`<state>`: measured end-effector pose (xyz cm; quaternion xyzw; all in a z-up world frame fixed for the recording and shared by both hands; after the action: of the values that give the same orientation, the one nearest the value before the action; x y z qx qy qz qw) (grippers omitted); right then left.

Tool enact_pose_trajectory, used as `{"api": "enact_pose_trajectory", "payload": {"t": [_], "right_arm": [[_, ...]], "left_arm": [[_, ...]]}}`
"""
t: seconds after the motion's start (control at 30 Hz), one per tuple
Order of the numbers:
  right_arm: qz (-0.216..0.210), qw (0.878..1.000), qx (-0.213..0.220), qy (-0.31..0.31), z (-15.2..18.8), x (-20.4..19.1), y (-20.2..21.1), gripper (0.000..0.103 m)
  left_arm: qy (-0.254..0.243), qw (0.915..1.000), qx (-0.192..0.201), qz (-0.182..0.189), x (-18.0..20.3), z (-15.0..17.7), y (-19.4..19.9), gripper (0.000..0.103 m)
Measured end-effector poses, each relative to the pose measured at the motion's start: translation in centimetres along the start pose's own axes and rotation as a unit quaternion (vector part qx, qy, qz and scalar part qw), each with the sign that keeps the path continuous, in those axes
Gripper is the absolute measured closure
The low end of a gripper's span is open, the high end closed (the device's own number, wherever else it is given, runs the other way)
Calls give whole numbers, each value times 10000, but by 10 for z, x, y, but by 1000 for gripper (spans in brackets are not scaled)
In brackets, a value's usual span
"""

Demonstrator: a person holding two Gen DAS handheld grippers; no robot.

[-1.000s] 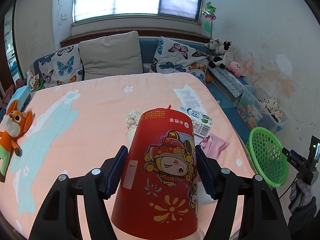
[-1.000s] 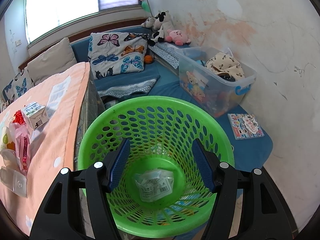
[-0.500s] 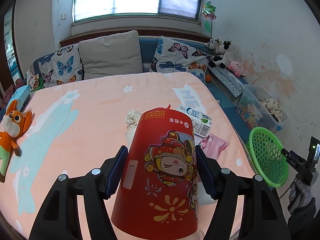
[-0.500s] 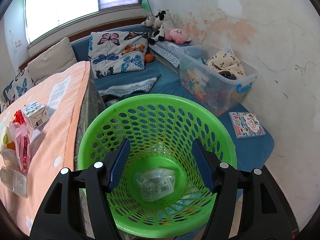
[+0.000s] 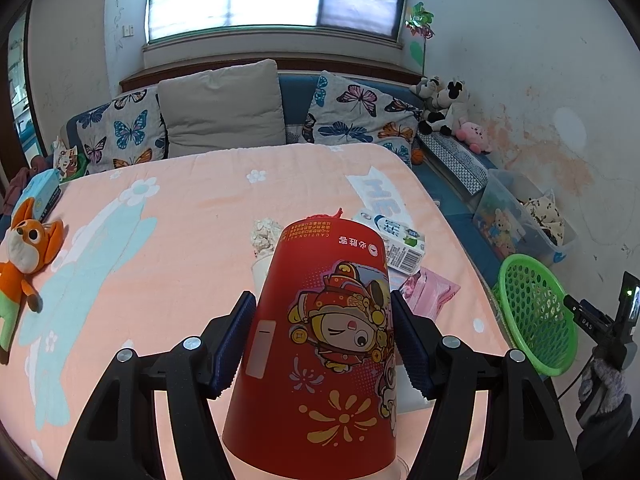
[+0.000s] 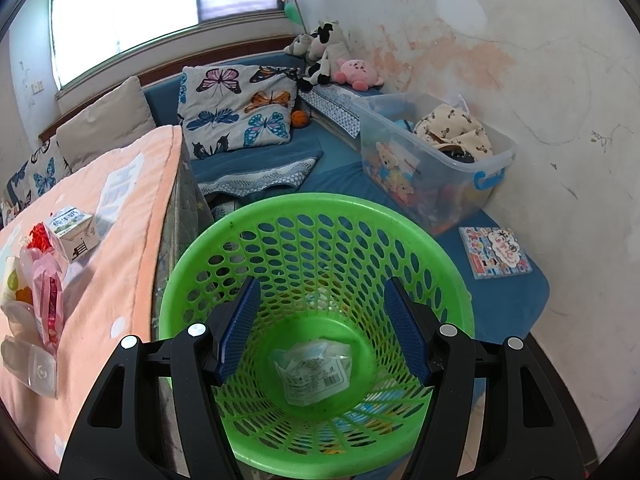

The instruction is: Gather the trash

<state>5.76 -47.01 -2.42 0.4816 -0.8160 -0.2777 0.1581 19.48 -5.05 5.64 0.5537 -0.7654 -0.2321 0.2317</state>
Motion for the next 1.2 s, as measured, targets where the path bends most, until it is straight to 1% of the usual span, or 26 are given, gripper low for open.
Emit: {"api": "enact_pose_trajectory", "payload": {"t": [1.2], "right_arm": [[72, 9999, -47, -99, 3, 9, -3, 38]], "left_arm": [[-48, 9999, -72, 80, 10, 1, -6, 38]]}}
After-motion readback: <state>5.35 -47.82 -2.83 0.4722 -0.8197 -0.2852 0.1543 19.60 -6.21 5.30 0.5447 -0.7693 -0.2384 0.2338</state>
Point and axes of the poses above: each gripper's, at about its wrist camera, not at the fingertips, and y roughly against the way its jaws point, x to its right, z to its underside, the point moved 4 cm from there along -y, roughly the way its jaws point, and after that the axes turned 7 degrees about x, right-handed, at the moved point
